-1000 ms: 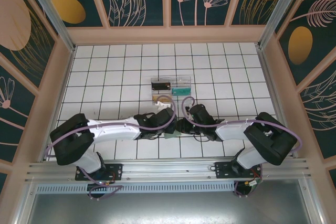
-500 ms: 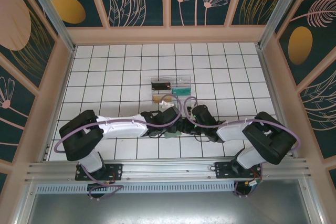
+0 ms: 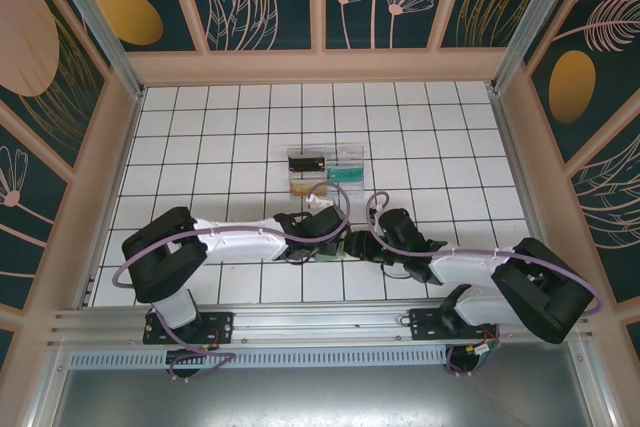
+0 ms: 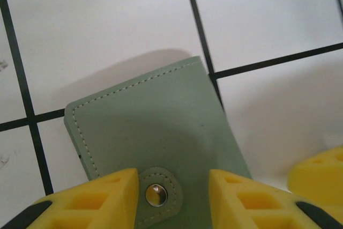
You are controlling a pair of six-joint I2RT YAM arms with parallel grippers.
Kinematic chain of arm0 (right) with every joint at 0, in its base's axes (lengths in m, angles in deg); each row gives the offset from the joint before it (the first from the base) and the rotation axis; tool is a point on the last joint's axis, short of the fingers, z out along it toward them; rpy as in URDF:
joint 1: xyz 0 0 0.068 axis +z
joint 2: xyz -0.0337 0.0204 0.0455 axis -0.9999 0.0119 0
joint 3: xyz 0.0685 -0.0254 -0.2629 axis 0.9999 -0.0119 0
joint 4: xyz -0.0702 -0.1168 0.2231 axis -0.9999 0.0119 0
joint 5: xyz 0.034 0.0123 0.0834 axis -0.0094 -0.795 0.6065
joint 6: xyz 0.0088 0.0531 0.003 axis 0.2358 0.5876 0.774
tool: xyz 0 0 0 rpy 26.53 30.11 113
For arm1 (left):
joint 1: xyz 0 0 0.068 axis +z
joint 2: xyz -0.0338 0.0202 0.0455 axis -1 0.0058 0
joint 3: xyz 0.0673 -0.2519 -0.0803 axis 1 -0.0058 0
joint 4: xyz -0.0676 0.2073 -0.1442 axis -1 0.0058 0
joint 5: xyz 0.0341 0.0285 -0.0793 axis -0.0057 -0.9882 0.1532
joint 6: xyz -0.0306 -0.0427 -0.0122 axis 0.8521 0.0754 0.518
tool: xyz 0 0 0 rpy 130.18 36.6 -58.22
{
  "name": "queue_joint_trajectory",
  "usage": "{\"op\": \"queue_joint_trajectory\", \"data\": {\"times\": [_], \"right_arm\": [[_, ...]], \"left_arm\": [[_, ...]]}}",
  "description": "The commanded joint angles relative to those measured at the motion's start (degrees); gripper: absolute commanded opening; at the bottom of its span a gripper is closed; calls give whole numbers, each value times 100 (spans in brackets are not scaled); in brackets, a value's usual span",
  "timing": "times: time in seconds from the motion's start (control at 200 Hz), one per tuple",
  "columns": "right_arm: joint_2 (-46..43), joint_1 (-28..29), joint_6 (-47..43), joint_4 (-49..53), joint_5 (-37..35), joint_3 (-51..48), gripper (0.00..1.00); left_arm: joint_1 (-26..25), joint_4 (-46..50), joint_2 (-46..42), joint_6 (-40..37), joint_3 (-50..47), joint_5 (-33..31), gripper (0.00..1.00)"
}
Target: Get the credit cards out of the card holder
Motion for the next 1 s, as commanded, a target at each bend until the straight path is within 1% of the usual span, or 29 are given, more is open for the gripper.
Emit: {"op": "queue_joint_trajectory", "data": {"times": [0.0,0.2,0.315,0.445,0.49,0.535,0.581,0.766,0.841,0.861,0.996], "right_arm": [[175,81,-11,-358,230,-144,37],[668,257,-37,-541,210,62,36],[884,332,-44,-529,201,182,37],[1003,361,-53,-476,141,245,37],[1038,360,-53,-417,99,276,37],[1083,368,-68,-324,58,330,37],[1147,378,-82,-213,4,396,37],[1427,565,-148,407,-428,778,37],[1649,591,-82,741,-652,922,29],[1724,589,-71,793,-690,952,28],[2108,589,36,748,-742,924,24]], "left_arm": [[5,290,182,41,141,-6,39],[10,529,338,22,165,-117,39],[5,589,391,12,166,-125,35],[5,655,431,9,164,-130,24],[5,649,435,19,166,-122,17],[5,639,422,34,171,-121,7],[5,630,399,42,164,-143,0],[5,520,170,67,164,-198,0],[5,427,18,113,75,-250,0],[5,401,-176,124,48,-260,0],[10,213,-686,195,-209,-367,0]]}}
